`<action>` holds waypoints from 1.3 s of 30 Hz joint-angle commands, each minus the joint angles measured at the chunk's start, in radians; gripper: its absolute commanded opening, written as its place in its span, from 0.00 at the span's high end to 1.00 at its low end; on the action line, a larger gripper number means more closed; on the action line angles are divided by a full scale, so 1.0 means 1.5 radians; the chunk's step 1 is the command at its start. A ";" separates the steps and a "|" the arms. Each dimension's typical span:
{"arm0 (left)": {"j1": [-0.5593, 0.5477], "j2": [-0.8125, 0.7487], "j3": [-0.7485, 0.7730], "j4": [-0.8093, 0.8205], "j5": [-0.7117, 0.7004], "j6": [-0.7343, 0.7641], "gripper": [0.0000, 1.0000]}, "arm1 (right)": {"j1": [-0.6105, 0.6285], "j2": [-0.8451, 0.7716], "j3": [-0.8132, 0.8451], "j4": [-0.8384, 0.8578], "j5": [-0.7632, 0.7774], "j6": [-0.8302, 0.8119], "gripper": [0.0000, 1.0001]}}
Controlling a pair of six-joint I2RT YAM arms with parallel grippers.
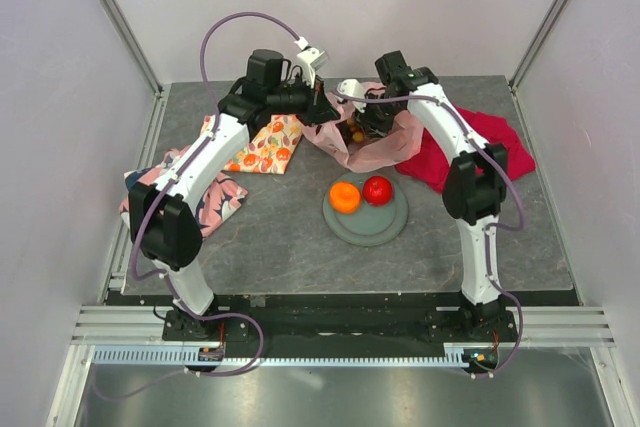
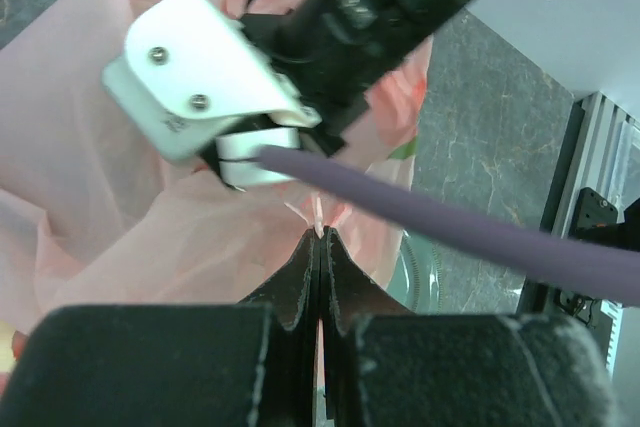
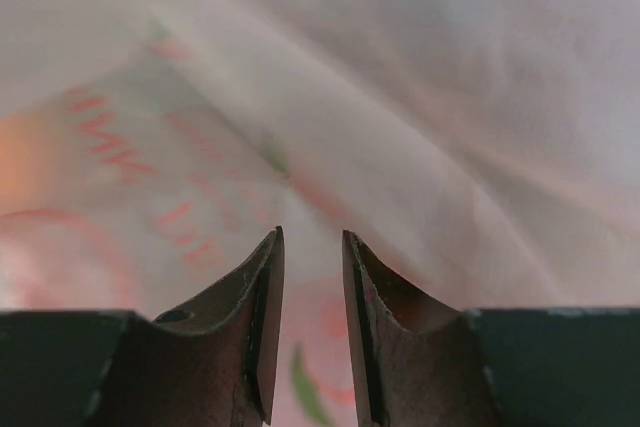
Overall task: Take the fake fruits out of the plastic bag
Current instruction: Take out the fake fruit from the plastic bag.
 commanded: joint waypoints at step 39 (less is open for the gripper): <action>0.020 -0.019 -0.016 0.022 -0.020 0.000 0.98 | 0.023 -0.086 0.005 0.139 0.033 -0.090 0.86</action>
